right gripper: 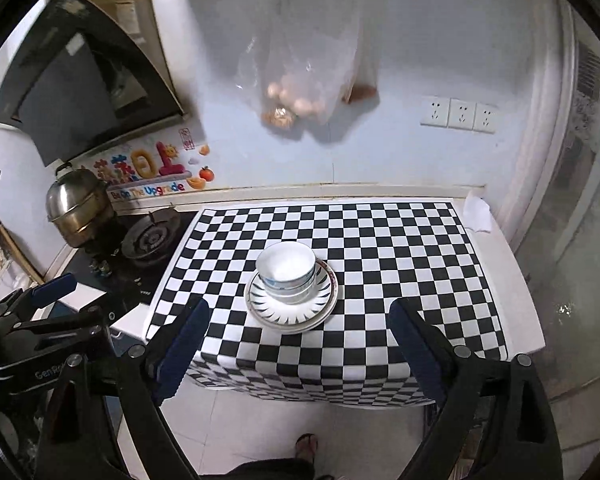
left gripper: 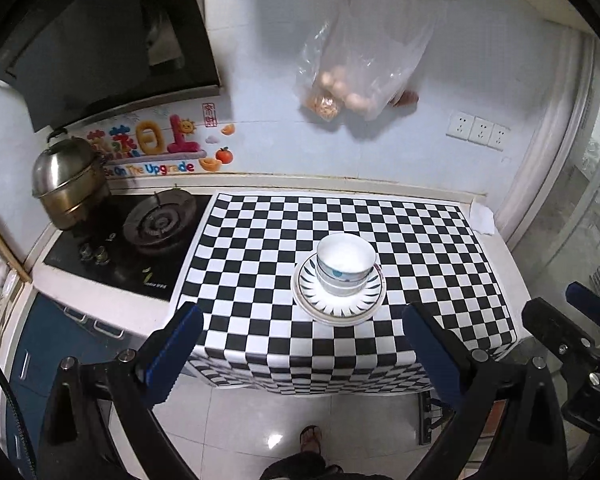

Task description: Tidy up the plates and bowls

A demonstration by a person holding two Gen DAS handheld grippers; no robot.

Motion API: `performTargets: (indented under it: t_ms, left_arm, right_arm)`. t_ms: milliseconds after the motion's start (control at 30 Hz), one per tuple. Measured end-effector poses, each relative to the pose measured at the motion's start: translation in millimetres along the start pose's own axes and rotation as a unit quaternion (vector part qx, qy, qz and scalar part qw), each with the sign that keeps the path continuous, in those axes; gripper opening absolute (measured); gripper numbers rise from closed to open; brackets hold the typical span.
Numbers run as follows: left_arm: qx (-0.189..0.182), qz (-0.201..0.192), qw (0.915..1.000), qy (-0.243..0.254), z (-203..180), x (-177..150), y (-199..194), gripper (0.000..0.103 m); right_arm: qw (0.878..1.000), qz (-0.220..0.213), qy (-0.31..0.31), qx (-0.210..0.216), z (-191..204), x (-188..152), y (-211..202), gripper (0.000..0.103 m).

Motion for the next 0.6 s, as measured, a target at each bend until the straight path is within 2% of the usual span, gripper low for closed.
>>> performTargets:
  t_ms: [267, 600]
  left_arm:
    - [0.006, -0.025, 0.9997, -0.004, 2, -32, -49, 0.102]
    - [0.011, -0.038, 0.9992, 0.000, -1, -52, -73, 0.102]
  right_arm:
    - [1.000, -0.018, -0.006, -0.011, 1, -35, -64, 0.095]
    - [1.000, -0.025, -0.007, -0.013, -4, -58, -95, 0.095]
Point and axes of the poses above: each gripper's, at about its wrist camera, not at the fingertips, and y roughly the way its jaws point, z to its left, x to its top, the point moved 3 cm from there along y, roughly the way its jaws point, and after that the axes turned 14 degrees about -y, right-handed, at the moved point
